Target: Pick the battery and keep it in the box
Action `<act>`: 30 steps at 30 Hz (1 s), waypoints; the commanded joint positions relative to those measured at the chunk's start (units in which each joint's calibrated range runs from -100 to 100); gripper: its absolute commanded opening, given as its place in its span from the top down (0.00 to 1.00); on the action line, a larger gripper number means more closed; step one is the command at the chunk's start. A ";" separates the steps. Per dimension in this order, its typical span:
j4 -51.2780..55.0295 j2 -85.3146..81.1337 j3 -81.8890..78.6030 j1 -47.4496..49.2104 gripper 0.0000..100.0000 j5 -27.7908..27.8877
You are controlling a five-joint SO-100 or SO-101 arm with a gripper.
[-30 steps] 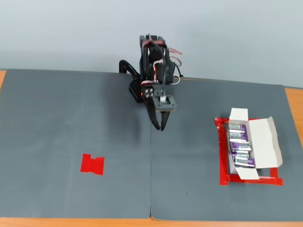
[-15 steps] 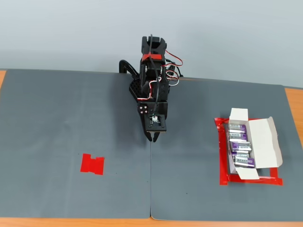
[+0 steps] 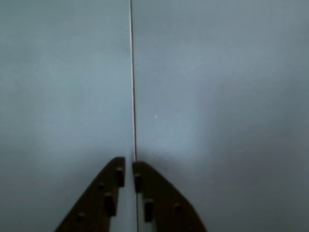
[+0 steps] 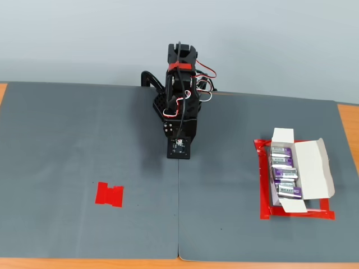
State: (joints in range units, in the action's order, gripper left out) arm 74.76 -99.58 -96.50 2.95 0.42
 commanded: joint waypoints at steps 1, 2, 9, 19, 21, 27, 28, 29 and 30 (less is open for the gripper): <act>0.24 0.00 3.64 0.07 0.98 0.34; 0.24 0.00 3.64 0.07 0.98 0.34; 0.24 0.00 3.64 1.19 0.98 0.34; 0.15 0.17 3.91 0.82 0.98 0.29; 0.15 0.17 3.91 0.82 0.98 0.24; 0.15 0.17 3.91 0.82 0.98 0.24; 0.15 0.17 3.91 0.82 0.98 0.24; 0.15 0.17 3.91 0.82 0.98 0.24; 0.15 0.17 3.91 0.82 0.98 0.24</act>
State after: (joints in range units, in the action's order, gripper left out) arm 74.76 -99.58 -96.41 3.98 0.51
